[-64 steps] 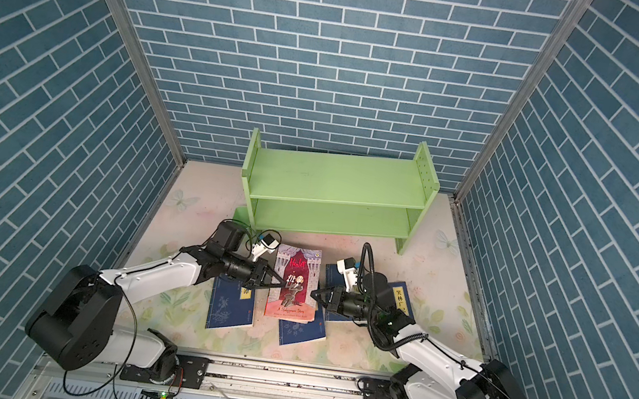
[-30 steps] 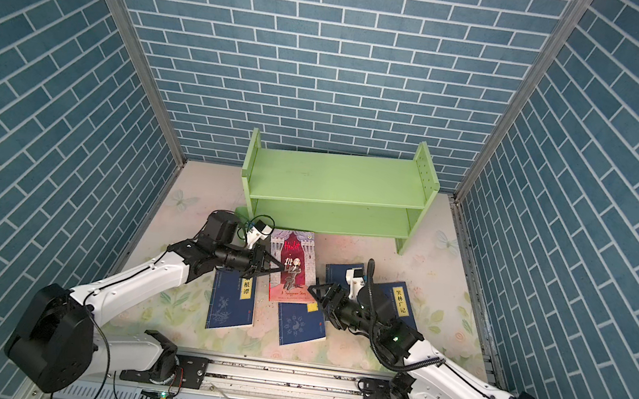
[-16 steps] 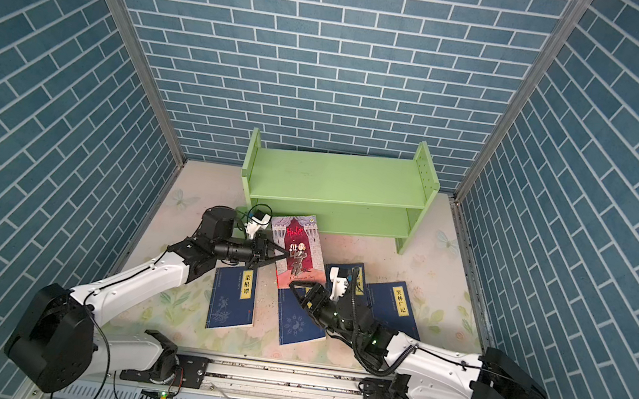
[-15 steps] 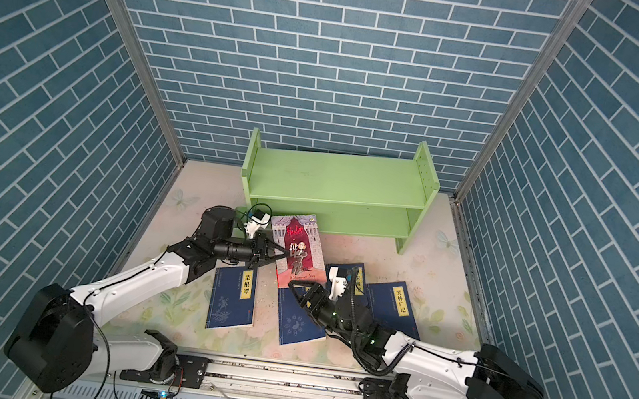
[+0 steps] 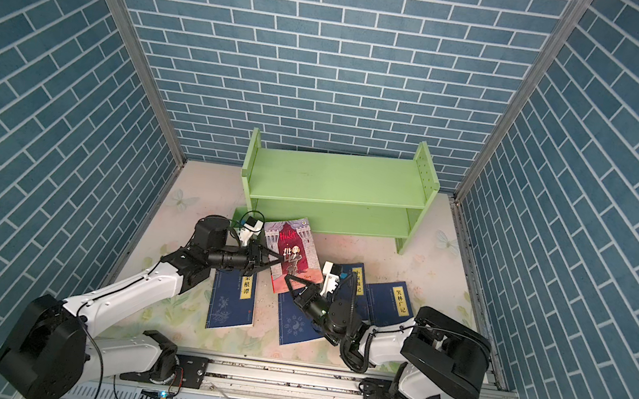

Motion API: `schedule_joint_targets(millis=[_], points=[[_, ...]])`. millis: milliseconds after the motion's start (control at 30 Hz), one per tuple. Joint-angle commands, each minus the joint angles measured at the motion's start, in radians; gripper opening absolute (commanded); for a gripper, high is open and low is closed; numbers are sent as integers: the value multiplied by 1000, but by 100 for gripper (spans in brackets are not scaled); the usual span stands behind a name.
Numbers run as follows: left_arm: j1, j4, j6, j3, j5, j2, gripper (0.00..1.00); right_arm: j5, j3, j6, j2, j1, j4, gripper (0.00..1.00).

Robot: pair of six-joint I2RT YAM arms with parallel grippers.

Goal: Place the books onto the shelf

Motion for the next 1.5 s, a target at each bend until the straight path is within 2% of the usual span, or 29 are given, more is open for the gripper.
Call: schedule_joint_targets(millis=[0, 67, 133, 167, 233, 300, 400, 433, 500, 600, 667, 767, 833, 967, 1200, 1300, 1433, 1467], points=[[1, -33, 49, -5, 23, -28, 8, 37, 12, -49, 0, 5, 73, 0], [14, -49, 59, -18, 18, -39, 24, 47, -14, -50, -24, 5, 72, 0], [32, -76, 73, -35, 17, -53, 55, 51, -47, -52, -58, 6, 71, 0], [47, -107, 90, -39, 19, -63, 68, 48, -69, -56, -82, 5, 67, 0], [74, -192, 153, -35, 21, -82, 83, 52, -119, -60, -150, 4, 35, 0], [105, -281, 235, -25, 28, -108, 88, 40, -161, -64, -247, 1, -63, 0], [126, -362, 361, 4, 70, -132, 90, -33, -169, -85, -480, -11, -373, 0], [127, -388, 413, 25, 86, -136, 90, -56, -149, -102, -565, -15, -532, 0], [127, -445, 509, 66, 162, -139, 91, -77, -50, -182, -787, -15, -990, 0], [130, -547, 626, 141, 256, -121, 90, -96, 34, -260, -1035, -25, -1399, 0], [137, -529, 602, 159, 297, -118, 87, -114, 78, -279, -1162, -50, -1620, 0], [139, -314, 416, 144, 441, -113, 87, -177, 141, -315, -1255, -63, -1820, 0], [141, -220, 338, 139, 501, -103, 89, -215, 177, -344, -1245, -63, -1877, 0], [141, -233, 343, 154, 528, -79, 88, -332, 249, -434, -1104, -62, -1866, 0], [141, -495, 617, 135, 460, -87, 90, -456, 314, -532, -913, -65, -1704, 0], [141, -484, 627, 100, 471, -108, 90, -510, 313, -534, -867, -67, -1623, 0], [144, -510, 641, 94, 445, -102, 90, -541, 350, -556, -821, -73, -1634, 0], [147, -558, 677, 109, 418, -98, 89, -546, 358, -557, -817, -76, -1639, 0]])
